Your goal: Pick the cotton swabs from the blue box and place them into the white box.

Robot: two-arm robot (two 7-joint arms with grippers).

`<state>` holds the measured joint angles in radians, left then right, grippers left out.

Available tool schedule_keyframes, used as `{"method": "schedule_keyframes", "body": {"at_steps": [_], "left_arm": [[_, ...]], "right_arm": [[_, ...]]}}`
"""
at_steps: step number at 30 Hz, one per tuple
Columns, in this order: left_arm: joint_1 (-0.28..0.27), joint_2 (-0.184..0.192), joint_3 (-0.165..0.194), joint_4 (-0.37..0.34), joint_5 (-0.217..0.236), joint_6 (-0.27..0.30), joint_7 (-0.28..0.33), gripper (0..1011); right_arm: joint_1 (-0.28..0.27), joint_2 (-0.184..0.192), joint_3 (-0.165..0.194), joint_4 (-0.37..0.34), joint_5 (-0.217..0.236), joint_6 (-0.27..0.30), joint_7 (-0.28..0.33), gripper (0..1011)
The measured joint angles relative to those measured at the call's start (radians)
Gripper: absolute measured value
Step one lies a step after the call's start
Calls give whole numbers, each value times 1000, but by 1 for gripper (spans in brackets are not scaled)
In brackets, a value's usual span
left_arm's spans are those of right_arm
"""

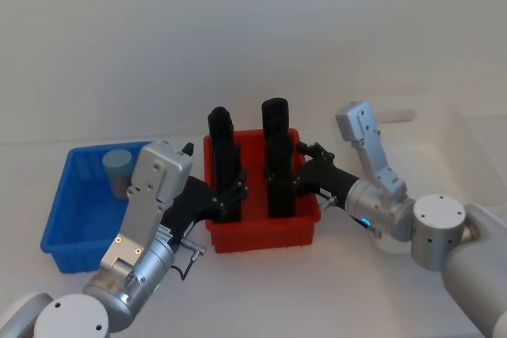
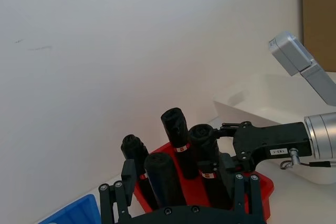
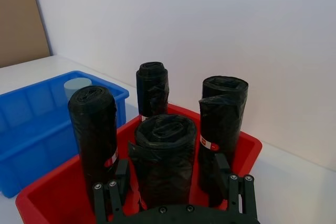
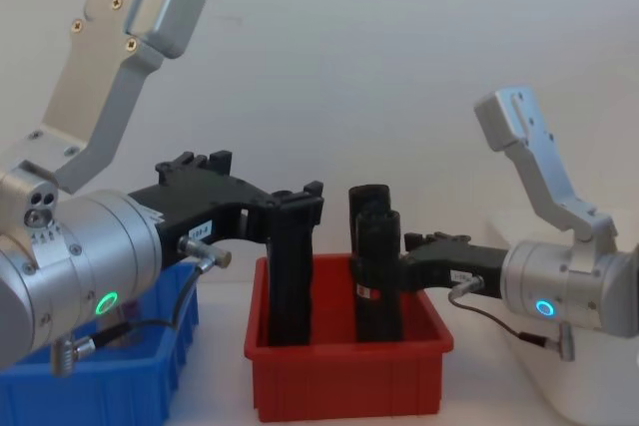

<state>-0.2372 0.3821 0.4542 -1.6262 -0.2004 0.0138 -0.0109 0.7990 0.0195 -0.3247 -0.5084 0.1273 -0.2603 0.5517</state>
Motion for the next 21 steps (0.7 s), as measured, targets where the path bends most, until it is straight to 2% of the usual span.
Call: {"method": "schedule_keyframes", "body": {"at_steps": [8,12,16,19,21], "left_arm": [[0,0,0,0,0,0,0,1004],[0,0,0,0,0,0,0,1004],[0,0,0,0,0,0,0,1004],[0,0,0,0,0,0,0,1004],[0,0,0,0,0,0,0,1004]], "right_arm": [[71,-29,-6,127,-2,-53,22,1002],[108,-44,-8,193,-2,-82,35,963],[130,-53,-8,232,-2,-98,45,870],[153,-62,-8,273,-1,-116,53,747],[161,-65,-8,289,-1,-122,55,708]]}}
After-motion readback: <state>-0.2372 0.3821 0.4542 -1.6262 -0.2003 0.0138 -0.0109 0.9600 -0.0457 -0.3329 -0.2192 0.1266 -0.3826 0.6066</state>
